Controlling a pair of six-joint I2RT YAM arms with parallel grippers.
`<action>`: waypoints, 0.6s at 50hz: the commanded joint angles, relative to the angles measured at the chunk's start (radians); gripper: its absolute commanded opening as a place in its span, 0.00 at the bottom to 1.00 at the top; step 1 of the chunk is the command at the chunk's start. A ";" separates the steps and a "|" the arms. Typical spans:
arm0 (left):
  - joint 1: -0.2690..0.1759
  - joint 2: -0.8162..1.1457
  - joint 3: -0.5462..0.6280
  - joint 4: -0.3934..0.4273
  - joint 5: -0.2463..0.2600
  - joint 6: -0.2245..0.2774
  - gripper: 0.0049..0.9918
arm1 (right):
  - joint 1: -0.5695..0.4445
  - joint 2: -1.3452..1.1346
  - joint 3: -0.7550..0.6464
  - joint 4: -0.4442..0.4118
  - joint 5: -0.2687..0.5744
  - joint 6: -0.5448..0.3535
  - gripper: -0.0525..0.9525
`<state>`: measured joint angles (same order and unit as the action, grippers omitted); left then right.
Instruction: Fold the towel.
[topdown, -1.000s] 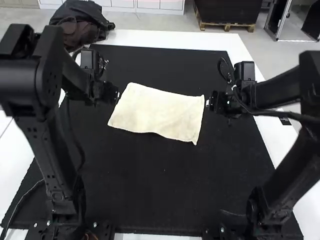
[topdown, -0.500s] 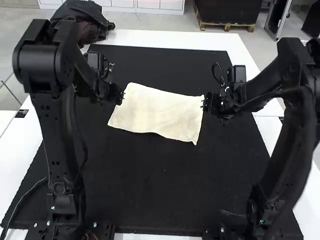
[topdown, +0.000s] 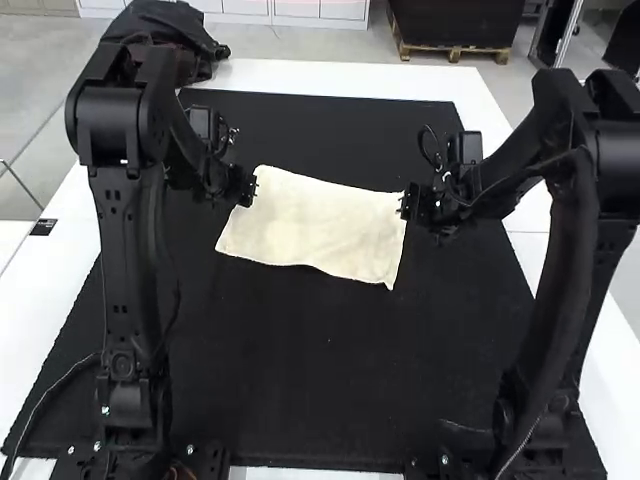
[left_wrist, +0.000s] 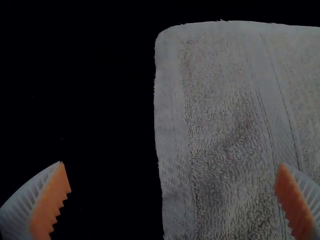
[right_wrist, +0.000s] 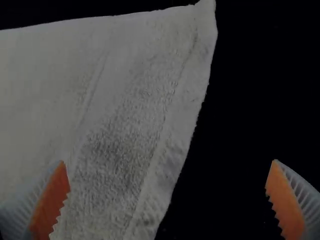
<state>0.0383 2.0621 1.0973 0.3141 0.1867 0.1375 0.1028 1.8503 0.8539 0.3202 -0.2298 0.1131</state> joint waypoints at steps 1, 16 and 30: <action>-0.017 0.013 0.049 0.006 0.014 0.001 0.97 | 0.011 0.024 0.030 0.023 -0.016 0.013 0.96; -0.032 0.076 0.119 -0.003 0.014 -0.004 0.97 | 0.021 0.104 0.086 0.046 -0.016 0.016 0.96; -0.028 0.122 0.177 -0.018 0.013 -0.004 0.97 | 0.026 0.179 0.155 0.054 -0.016 0.016 0.96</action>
<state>0.0082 2.1803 1.2362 0.2947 0.1879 0.1341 0.1169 2.0083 0.9710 0.3649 -0.2367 0.1204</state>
